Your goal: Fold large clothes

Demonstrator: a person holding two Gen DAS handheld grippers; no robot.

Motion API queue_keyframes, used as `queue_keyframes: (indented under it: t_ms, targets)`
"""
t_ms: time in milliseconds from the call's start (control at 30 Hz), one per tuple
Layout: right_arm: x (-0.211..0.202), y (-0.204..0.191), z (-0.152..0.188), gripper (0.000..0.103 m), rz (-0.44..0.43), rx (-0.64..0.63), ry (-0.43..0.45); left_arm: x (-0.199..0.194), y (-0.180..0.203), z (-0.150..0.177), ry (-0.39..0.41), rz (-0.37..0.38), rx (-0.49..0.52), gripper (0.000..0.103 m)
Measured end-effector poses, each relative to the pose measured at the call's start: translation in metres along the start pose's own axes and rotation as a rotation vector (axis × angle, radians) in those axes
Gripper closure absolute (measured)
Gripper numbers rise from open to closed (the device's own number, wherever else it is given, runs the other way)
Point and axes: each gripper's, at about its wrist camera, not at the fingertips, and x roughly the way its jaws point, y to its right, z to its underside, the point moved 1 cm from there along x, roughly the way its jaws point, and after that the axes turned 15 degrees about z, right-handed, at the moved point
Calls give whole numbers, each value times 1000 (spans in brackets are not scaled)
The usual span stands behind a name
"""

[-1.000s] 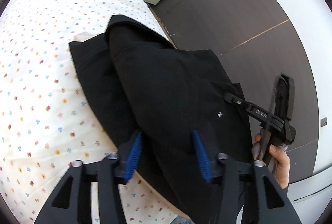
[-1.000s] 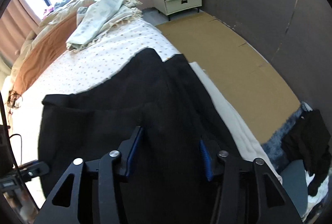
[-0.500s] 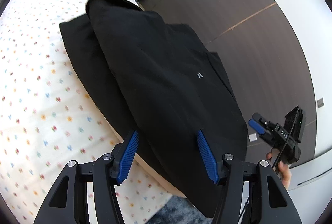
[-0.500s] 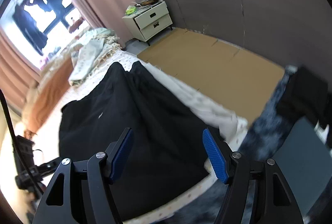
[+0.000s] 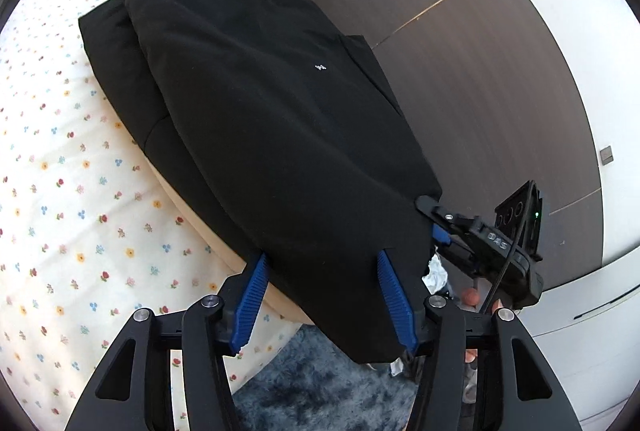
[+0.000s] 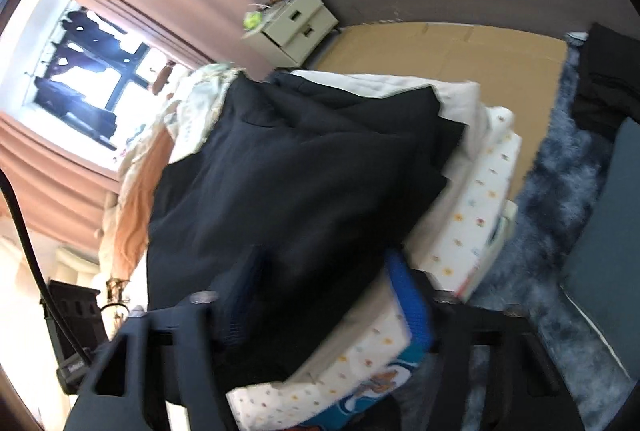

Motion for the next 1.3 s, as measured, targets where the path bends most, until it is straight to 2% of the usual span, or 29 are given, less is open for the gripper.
queue_keyframes:
  t_ms: [133,367,467,533,600,700,867,1000,1067,1133,1267,1300]
  targets:
    - [4,-3,-14,78,16,9,27,11,-1,-11,5,26,-21,47]
    - [18,-5,-36,80,100,5,39,38,8,-26,14,16,-26,47]
    - [14,-6,-35,79,103,12,34,36,8,-26,10,-2,-38,47]
    - [10,-4,-31,69,114,17,30,32,6,-26,18,-14,-48,45]
    - [2,-3,-24,66,111,11,33,27,2,-30,32,-29,-56,45]
    - [-13,-3,-12,54,102,4,42,11,3,-27,45,-41,-62,42]
    - [-53,-15,9,54,77,-37,92,-18,18,-23,93,-73,-19,30]
    - [-82,-23,24,53,62,-67,126,-46,40,-15,153,-112,55,27]
    - [-96,-26,31,49,59,-81,143,-60,51,-8,184,-129,86,18]
    - [-112,-28,38,32,66,-93,171,-74,61,-1,209,-146,110,11]
    - [-145,-32,55,18,70,-102,216,-104,84,17,256,-153,151,5]
    - [-152,-33,60,8,66,-96,221,-112,90,21,273,-152,162,4]
